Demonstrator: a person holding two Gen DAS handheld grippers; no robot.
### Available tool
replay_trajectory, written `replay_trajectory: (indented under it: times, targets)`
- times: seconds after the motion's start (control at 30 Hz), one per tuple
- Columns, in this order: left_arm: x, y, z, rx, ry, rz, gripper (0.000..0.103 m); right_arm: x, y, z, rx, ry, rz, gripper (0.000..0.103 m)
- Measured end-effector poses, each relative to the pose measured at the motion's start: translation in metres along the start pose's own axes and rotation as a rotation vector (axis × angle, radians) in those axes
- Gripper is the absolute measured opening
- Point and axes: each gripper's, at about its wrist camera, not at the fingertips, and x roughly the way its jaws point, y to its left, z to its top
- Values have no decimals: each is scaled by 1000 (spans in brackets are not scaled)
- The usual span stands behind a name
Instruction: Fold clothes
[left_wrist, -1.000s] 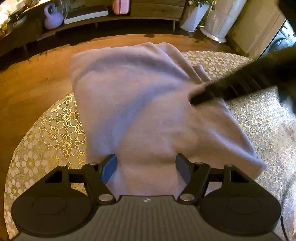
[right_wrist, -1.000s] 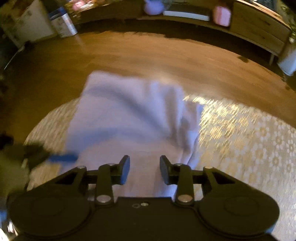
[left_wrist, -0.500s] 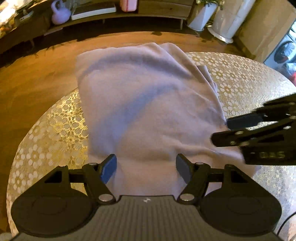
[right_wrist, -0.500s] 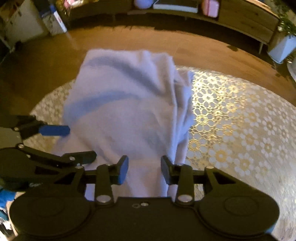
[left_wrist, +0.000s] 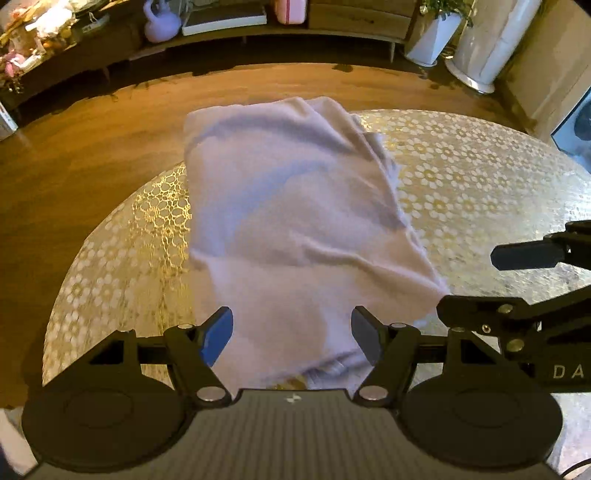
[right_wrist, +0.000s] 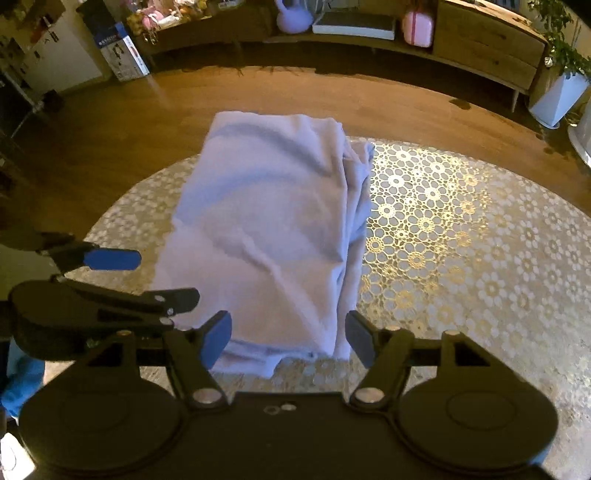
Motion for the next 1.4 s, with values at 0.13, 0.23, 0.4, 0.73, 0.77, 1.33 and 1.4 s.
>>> replay_trajectory:
  times: [0.13,0.23,0.4,0.73,0.77,1.33,1.4]
  targets:
    - [-25,-20,-10,4,1,45,70,-27,-3,-11,-20,-14,19,103]
    - [-40,-30,-15,-17,10,59,70,-46,-6,-19,-35,-25,34,103]
    - [-65,-45,-19,-37,-4,101,70,-71,-17,-29,-7,-49,56,103]
    - [-109,-74,-30,-71,-38,143,70,-112,-23,-43,-12,-67,56,103]
    - [-113,-77,-31,-74,-41,145,70,-115,-21,-44,-18,-69,57,103]
    - [-158,-89,-48,-135,-35,168,70,-161,-5,-54,-73,-97,77,103]
    - [-159,-87,-47,-130,-38,169,70,-163,-2,-53,-75,-102,76,103]
